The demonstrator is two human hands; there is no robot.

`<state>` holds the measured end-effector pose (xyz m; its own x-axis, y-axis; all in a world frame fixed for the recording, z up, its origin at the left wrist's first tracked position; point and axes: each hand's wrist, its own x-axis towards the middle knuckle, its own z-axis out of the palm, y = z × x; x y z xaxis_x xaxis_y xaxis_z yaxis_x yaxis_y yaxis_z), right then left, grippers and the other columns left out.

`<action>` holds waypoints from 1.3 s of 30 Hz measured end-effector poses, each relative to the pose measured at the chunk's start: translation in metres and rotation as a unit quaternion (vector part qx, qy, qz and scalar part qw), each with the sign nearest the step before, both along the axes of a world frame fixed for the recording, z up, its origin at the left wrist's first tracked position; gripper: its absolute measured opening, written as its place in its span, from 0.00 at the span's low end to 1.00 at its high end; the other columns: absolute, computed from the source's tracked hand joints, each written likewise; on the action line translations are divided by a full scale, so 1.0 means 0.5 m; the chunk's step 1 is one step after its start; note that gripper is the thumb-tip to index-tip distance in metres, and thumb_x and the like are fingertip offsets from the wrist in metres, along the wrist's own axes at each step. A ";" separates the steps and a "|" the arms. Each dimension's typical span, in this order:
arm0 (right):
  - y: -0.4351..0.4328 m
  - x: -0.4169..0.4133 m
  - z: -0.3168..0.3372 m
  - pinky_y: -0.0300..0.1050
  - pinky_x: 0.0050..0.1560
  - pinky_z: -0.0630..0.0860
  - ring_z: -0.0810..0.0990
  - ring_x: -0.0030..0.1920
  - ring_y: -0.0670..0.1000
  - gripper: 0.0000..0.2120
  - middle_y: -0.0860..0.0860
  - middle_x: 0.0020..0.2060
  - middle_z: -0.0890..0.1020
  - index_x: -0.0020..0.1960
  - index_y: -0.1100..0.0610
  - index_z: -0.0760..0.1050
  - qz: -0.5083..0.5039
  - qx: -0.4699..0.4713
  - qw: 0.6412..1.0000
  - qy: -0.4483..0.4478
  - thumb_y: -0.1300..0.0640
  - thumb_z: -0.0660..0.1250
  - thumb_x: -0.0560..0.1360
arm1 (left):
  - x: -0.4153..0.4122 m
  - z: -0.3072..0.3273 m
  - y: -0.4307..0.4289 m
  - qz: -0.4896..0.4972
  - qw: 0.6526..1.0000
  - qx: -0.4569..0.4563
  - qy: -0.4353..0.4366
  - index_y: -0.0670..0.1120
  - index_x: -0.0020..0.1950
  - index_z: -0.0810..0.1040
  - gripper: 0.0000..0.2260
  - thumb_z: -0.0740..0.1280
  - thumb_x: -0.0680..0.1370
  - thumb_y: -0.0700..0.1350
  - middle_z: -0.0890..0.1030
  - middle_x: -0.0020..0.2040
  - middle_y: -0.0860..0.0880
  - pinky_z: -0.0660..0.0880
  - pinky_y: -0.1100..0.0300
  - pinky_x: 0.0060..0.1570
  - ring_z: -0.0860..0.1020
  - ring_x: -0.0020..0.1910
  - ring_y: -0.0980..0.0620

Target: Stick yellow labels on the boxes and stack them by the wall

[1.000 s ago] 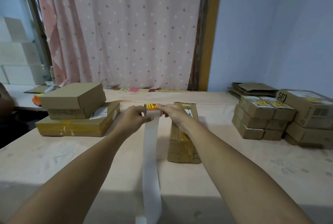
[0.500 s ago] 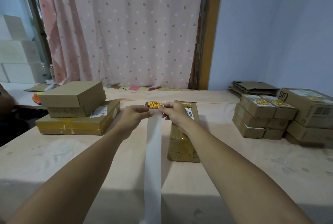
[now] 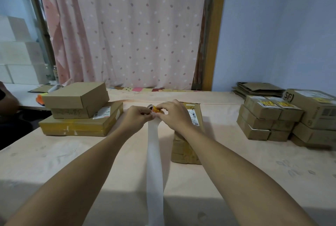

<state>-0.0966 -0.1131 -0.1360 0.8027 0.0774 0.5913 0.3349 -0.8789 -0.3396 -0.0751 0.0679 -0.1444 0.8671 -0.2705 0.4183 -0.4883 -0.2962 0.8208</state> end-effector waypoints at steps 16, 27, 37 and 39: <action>0.009 -0.013 -0.013 0.48 0.52 0.74 0.75 0.56 0.56 0.19 0.55 0.50 0.80 0.58 0.45 0.84 -0.024 -0.082 0.996 0.031 0.35 0.65 0.78 | 0.034 -0.042 0.011 0.044 0.991 0.112 -0.054 0.45 0.46 0.87 0.07 0.74 0.77 0.48 0.82 0.36 0.43 0.68 0.52 0.34 0.74 0.36 0.42; 0.010 -0.005 -0.035 0.49 0.48 0.74 0.77 0.52 0.59 0.14 0.56 0.47 0.80 0.59 0.46 0.84 -0.007 -0.053 0.998 0.032 0.45 0.62 0.81 | 0.038 -0.053 0.021 0.063 0.978 0.167 -0.110 0.42 0.37 0.82 0.13 0.72 0.74 0.51 0.75 0.32 0.39 0.60 0.54 0.33 0.63 0.33 0.49; -0.025 0.002 -0.034 0.49 0.43 0.79 0.79 0.47 0.53 0.12 0.49 0.43 0.84 0.48 0.53 0.85 -0.073 0.057 0.995 0.027 0.51 0.64 0.80 | 0.013 -0.040 0.029 0.065 0.977 0.194 -0.057 0.47 0.44 0.87 0.02 0.76 0.73 0.43 0.81 0.36 0.49 0.68 0.58 0.33 0.74 0.35 0.51; -0.033 0.005 -0.039 0.47 0.39 0.78 0.80 0.43 0.55 0.11 0.51 0.40 0.84 0.48 0.53 0.84 -0.093 0.112 0.988 0.047 0.52 0.63 0.80 | 0.013 -0.043 0.028 0.058 0.967 0.237 -0.071 0.46 0.47 0.87 0.05 0.76 0.73 0.44 0.83 0.40 0.47 0.72 0.56 0.36 0.78 0.39 0.48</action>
